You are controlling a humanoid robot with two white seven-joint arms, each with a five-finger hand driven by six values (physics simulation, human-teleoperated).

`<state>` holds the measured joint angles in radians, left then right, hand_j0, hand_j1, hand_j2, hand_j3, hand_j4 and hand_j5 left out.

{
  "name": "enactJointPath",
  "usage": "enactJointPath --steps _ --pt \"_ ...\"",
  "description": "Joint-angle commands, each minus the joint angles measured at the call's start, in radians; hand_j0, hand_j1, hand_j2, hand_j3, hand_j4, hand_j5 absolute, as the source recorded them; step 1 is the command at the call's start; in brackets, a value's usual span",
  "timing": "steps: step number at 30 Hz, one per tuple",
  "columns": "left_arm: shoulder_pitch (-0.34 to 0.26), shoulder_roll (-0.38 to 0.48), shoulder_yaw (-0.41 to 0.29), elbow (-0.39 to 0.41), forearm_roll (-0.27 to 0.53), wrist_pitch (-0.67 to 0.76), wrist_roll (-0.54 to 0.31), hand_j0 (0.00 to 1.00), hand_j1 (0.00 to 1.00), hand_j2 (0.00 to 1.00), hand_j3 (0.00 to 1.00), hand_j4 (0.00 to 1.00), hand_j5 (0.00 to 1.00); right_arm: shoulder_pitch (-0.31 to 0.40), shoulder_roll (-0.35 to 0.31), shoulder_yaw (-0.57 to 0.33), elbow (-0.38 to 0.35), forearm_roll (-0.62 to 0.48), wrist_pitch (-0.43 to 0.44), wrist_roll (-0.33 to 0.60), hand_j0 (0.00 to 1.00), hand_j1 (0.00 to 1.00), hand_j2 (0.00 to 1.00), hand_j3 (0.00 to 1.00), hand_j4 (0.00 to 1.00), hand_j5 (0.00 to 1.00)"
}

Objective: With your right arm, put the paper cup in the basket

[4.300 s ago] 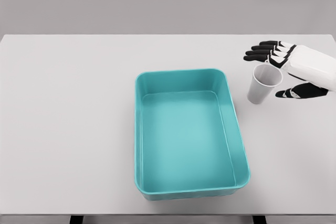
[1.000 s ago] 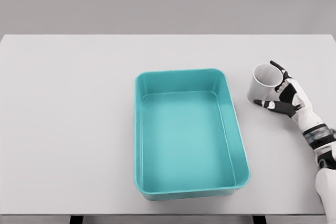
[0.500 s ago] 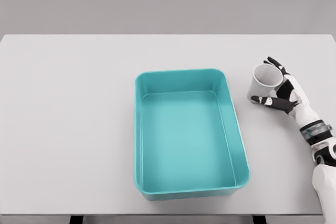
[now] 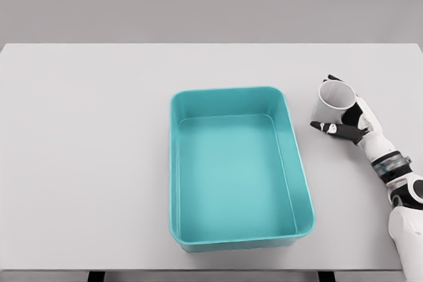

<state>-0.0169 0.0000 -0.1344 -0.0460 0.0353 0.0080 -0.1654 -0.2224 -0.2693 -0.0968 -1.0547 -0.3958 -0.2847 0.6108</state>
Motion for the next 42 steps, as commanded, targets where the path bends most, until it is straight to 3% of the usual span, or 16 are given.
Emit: enactJointPath --steps 1,4,11,22,38,42 --pt "0.0 0.0 -0.001 0.0 0.0 0.0 0.0 1.0 1.0 1.0 1.0 1.0 1.0 0.0 -0.001 0.0 -0.002 -0.006 0.001 0.0 0.85 0.85 0.85 0.85 0.85 0.85" --pt "0.0 0.0 0.001 0.0 0.0 0.0 0.0 1.0 1.0 1.0 1.0 1.0 1.0 0.0 -0.001 0.0 -0.002 -0.006 0.001 0.0 0.72 0.72 0.72 0.72 0.72 0.72" --pt "0.0 0.0 -0.001 0.0 0.0 0.0 0.0 1.0 1.0 1.0 1.0 1.0 1.0 -0.003 -0.002 0.0 -0.008 -0.006 -0.001 0.0 0.61 0.61 0.61 0.61 0.61 0.61" --pt "0.0 0.0 -0.001 0.0 0.0 0.0 0.0 1.0 1.0 1.0 1.0 1.0 1.0 -0.006 -0.004 -0.003 -0.016 -0.011 -0.002 0.0 0.58 0.58 0.58 0.58 0.58 0.58" --pt "0.0 0.0 -0.001 0.0 0.0 0.0 0.0 1.0 1.0 1.0 1.0 1.0 1.0 0.031 -0.016 -0.008 -0.274 -0.005 0.002 0.0 0.57 0.57 0.57 0.57 0.57 0.57" --pt "0.0 0.0 -0.001 0.0 0.0 0.0 0.0 1.0 1.0 1.0 1.0 1.0 1.0 0.048 -0.045 -0.006 -0.347 -0.005 0.001 0.0 0.57 0.57 0.57 0.57 0.57 0.57"
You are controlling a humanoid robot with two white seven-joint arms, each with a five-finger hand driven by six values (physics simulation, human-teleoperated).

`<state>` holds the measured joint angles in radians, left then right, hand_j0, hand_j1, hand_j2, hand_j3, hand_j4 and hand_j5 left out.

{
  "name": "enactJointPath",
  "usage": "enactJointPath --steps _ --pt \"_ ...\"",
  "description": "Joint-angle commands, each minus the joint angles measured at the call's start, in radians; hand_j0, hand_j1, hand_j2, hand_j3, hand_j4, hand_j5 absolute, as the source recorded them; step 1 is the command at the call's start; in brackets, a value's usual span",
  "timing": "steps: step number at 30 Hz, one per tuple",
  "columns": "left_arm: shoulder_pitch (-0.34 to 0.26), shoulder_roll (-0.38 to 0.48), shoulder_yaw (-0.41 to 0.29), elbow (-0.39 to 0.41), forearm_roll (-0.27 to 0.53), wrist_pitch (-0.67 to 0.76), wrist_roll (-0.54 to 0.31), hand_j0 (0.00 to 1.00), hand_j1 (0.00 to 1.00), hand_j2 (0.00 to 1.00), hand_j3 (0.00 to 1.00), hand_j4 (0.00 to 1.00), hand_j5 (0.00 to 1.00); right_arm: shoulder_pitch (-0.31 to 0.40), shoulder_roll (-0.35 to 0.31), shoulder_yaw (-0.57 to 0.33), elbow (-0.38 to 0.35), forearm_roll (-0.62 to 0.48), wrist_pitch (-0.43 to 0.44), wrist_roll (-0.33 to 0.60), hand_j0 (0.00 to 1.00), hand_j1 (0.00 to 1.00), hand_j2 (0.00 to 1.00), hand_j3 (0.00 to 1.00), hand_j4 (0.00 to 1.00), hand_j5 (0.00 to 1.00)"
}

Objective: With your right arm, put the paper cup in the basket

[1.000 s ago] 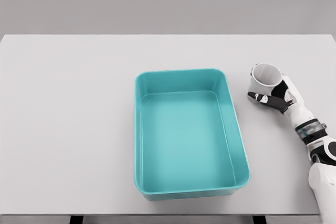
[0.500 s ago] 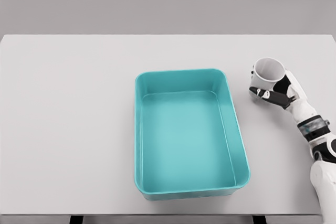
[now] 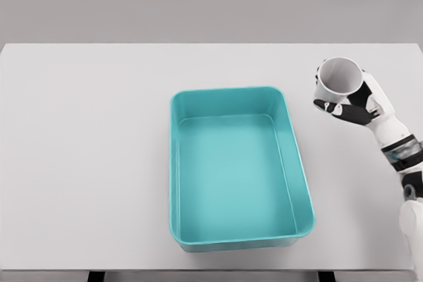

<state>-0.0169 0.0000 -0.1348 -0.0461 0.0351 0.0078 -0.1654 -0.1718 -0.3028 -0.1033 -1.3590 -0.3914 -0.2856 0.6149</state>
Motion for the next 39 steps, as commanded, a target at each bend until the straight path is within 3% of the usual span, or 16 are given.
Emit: enactJointPath --steps 1,16,20,26,29,39 --pt "0.0 0.0 0.0 0.0 0.0 0.0 0.0 1.0 1.0 1.0 1.0 1.0 1.0 0.002 -0.016 0.001 -0.057 -0.009 0.003 -0.004 0.57 0.57 0.57 0.57 0.57 0.57" --pt "0.0 0.0 0.0 0.0 0.0 0.001 0.0 1.0 1.0 1.0 1.0 1.0 1.0 0.064 -0.019 0.039 -0.384 0.209 -0.006 -0.004 0.57 0.57 0.57 0.57 0.57 0.57" --pt "0.0 0.0 0.0 0.0 0.0 0.0 0.0 1.0 1.0 1.0 1.0 1.0 1.0 0.071 -0.021 0.05 -0.393 0.227 -0.038 -0.004 0.57 0.57 0.57 0.57 0.57 0.57" --pt "0.0 0.0 0.0 0.0 0.0 0.0 0.0 1.0 1.0 1.0 1.0 1.0 1.0 0.06 -0.059 0.154 -0.407 0.247 -0.098 -0.004 0.57 0.57 0.57 0.57 0.57 0.57" --pt "0.0 0.0 0.0 0.0 0.0 0.0 0.0 1.0 1.0 1.0 1.0 1.0 1.0 0.055 -0.116 0.197 -0.407 0.247 -0.107 -0.004 0.57 0.57 0.57 0.57 0.57 0.57" --pt "0.0 0.0 0.0 0.0 0.002 0.0 0.0 1.0 1.0 1.0 1.0 1.0 1.0 -0.009 -0.19 0.321 -0.407 0.304 -0.098 -0.004 0.57 0.57 0.57 0.57 0.57 0.57"
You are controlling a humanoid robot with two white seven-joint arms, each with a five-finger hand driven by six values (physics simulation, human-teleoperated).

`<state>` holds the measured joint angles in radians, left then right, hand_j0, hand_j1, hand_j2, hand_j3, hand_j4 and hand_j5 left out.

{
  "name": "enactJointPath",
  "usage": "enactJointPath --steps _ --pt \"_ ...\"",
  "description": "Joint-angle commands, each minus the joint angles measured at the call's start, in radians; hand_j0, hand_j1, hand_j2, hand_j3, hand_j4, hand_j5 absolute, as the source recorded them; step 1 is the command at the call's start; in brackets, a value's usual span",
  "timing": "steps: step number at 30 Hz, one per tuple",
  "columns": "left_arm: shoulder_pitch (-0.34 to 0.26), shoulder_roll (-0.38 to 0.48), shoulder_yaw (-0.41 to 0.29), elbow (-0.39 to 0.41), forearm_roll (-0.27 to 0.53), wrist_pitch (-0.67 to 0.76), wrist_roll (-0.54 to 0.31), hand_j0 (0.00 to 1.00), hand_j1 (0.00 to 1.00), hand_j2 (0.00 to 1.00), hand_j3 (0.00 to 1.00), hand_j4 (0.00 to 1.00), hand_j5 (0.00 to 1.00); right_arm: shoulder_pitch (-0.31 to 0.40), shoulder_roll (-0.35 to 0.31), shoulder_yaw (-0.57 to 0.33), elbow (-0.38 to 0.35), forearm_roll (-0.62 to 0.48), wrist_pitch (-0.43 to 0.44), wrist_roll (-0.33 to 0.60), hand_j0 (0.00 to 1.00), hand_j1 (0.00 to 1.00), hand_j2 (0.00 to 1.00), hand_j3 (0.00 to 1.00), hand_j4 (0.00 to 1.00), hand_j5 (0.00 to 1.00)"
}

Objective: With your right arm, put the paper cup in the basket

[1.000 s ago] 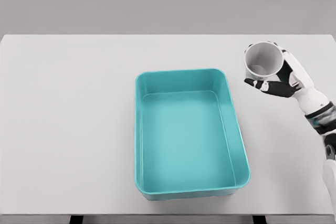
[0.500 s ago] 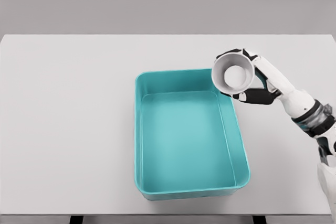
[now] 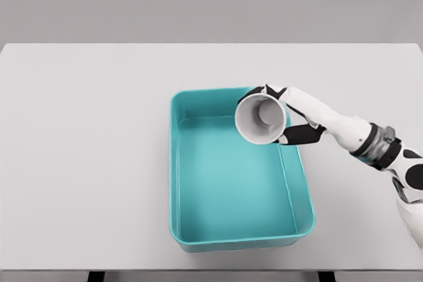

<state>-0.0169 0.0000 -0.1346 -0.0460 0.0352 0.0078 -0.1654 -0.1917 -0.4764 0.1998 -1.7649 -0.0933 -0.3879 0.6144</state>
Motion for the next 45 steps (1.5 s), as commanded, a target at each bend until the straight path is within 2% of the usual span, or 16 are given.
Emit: enactJointPath --steps 1,4,11,14,19,24,25,26,27,28,40,43,45 --pt "0.0 0.0 0.001 0.0 0.0 0.001 0.0 1.0 1.0 1.0 1.0 1.0 1.0 -0.003 -0.03 0.049 -0.001 0.007 0.004 -0.004 0.57 0.57 0.57 0.57 0.57 0.57" --pt "0.0 0.0 0.001 0.0 0.0 0.0 0.0 1.0 1.0 1.0 1.0 1.0 1.0 -0.038 -0.076 0.104 -0.001 0.007 0.006 -0.004 0.57 0.57 0.57 0.57 0.57 0.57" --pt "0.0 0.0 0.0 0.0 0.0 0.0 0.0 1.0 1.0 1.0 1.0 1.0 1.0 -0.071 -0.142 0.176 -0.002 0.01 0.008 -0.004 0.57 0.57 0.57 0.57 0.57 0.57" --pt "0.0 0.0 0.0 0.0 0.0 0.0 0.0 1.0 1.0 1.0 1.0 1.0 1.0 -0.075 -0.143 0.184 -0.002 0.027 0.009 -0.004 0.57 0.57 0.57 0.57 0.57 0.57" --pt "0.0 0.0 0.0 0.0 0.0 0.0 0.0 1.0 1.0 1.0 1.0 1.0 1.0 -0.147 -0.143 0.283 -0.002 0.05 0.063 -0.004 0.57 0.57 0.57 0.57 0.57 0.57" --pt "0.0 0.0 0.0 0.0 0.0 0.0 0.0 1.0 1.0 1.0 1.0 1.0 1.0 -0.167 -0.143 0.316 -0.001 0.081 0.083 -0.004 0.58 0.58 0.58 0.58 0.58 0.58" --pt "0.0 0.0 0.0 0.0 0.0 0.0 0.0 1.0 1.0 1.0 1.0 1.0 1.0 -0.172 -0.143 0.325 -0.001 0.093 0.092 -0.004 0.59 0.59 0.59 0.59 0.59 0.59" --pt "0.0 0.0 0.0 0.0 0.0 0.0 0.0 1.0 1.0 1.0 1.0 1.0 1.0 -0.173 -0.143 0.331 -0.001 0.103 0.095 -0.004 0.65 0.65 0.65 0.65 0.65 0.65" --pt "0.0 0.0 0.001 0.0 0.0 0.0 0.0 1.0 1.0 1.0 1.0 1.0 1.0 -0.173 -0.142 0.331 -0.001 0.11 0.098 -0.004 0.85 0.85 0.85 0.85 0.85 0.85" --pt "0.0 0.0 0.0 0.0 0.0 0.0 0.0 1.0 1.0 1.0 1.0 1.0 1.0 -0.176 -0.14 0.331 -0.001 0.112 0.101 -0.004 0.98 0.98 0.98 0.98 0.98 0.98" --pt "0.0 0.0 0.001 0.0 0.0 0.0 0.0 1.0 1.0 1.0 1.0 1.0 1.0 -0.187 -0.142 0.331 -0.002 0.107 0.124 -0.004 0.99 0.99 0.99 0.99 0.99 0.99" --pt "0.0 0.0 0.001 0.0 0.002 0.0 0.0 1.0 1.0 1.0 1.0 1.0 1.0 -0.19 -0.146 0.291 -0.002 0.044 0.149 -0.004 1.0 1.0 1.0 1.0 1.0 1.0" --pt "0.0 0.0 0.0 0.0 0.0 0.0 0.0 1.0 1.0 1.0 1.0 1.0 1.0 -0.176 -0.148 0.192 -0.001 -0.049 0.15 -0.004 1.0 1.0 1.0 1.0 1.0 1.0"
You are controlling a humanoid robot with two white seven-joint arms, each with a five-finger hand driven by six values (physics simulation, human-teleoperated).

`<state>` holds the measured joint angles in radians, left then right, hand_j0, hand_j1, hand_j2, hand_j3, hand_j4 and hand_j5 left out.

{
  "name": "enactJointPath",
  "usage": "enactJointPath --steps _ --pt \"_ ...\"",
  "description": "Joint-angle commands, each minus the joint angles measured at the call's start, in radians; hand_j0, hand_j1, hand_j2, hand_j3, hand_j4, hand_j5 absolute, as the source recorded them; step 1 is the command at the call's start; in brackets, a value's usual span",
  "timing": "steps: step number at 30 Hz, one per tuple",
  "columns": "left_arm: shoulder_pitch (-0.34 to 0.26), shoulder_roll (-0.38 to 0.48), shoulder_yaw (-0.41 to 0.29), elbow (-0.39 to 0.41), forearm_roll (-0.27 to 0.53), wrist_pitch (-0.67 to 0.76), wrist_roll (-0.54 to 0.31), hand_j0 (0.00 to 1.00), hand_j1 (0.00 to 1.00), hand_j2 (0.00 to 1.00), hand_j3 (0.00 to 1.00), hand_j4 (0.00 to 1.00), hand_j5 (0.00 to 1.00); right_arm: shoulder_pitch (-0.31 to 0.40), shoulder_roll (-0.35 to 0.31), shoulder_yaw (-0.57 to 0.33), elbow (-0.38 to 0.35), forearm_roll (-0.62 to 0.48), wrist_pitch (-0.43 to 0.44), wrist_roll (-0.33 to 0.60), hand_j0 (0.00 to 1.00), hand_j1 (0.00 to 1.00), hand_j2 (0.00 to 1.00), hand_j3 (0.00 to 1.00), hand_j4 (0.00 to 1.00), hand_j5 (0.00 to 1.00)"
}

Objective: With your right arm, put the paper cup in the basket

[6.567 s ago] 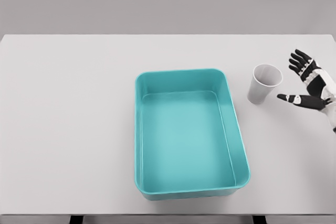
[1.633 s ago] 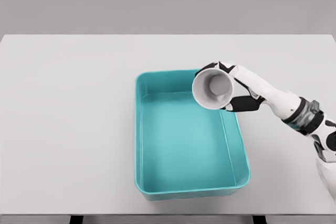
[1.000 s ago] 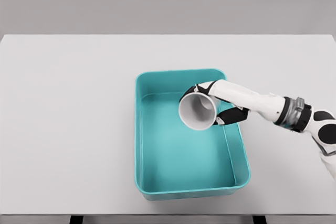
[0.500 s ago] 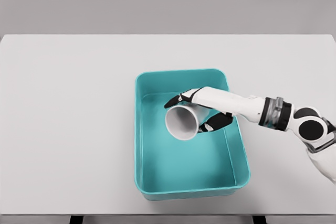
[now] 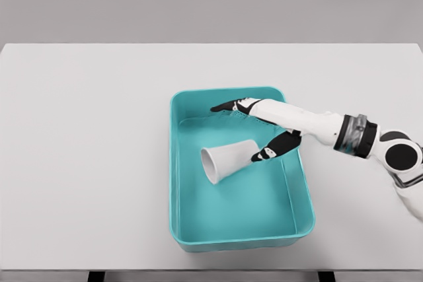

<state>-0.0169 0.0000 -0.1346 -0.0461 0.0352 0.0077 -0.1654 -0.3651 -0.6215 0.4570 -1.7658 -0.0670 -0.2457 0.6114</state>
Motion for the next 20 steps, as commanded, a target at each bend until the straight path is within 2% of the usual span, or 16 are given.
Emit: enactJointPath --steps 1,3,5,9,11,13,20 --pt "0.0 0.0 0.001 0.0 0.0 0.0 0.0 1.0 1.0 1.0 1.0 1.0 1.0 0.0 -0.009 -0.093 0.0 -0.115 0.014 0.0 1.0 1.0 1.0 1.0 1.0 1.0" --pt "0.0 0.0 0.0 0.0 0.0 0.0 0.0 1.0 1.0 1.0 1.0 1.0 1.0 0.005 -0.046 -0.113 0.0 -0.171 0.029 0.0 1.0 1.0 1.0 1.0 1.0 1.0" --pt "0.0 0.0 0.0 0.0 0.0 0.0 0.0 1.0 1.0 1.0 1.0 1.0 1.0 0.031 -0.105 -0.175 0.0 -0.264 0.029 0.0 1.0 1.0 1.0 1.0 1.0 1.0" --pt "0.0 0.0 0.001 0.0 0.0 0.0 0.0 1.0 1.0 1.0 1.0 1.0 1.0 0.071 -0.198 -0.201 0.0 -0.303 0.026 0.0 1.0 1.0 1.0 1.0 1.0 1.0" --pt "0.0 0.0 0.0 0.0 0.0 0.0 0.0 1.0 1.0 1.0 1.0 1.0 1.0 0.124 -0.208 -0.271 0.0 -0.316 0.026 0.0 1.0 1.0 1.0 1.0 1.0 1.0" --pt "0.0 0.0 0.0 0.0 0.0 0.0 0.0 1.0 1.0 1.0 1.0 1.0 1.0 0.16 -0.228 -0.3 0.0 -0.318 0.026 0.0 1.0 1.0 1.0 1.0 1.0 1.0" --pt "0.0 0.0 0.0 0.0 0.0 0.0 0.0 1.0 1.0 1.0 1.0 1.0 1.0 0.163 -0.237 -0.297 0.0 -0.316 0.026 0.0 1.0 1.0 1.0 1.0 1.0 1.0"
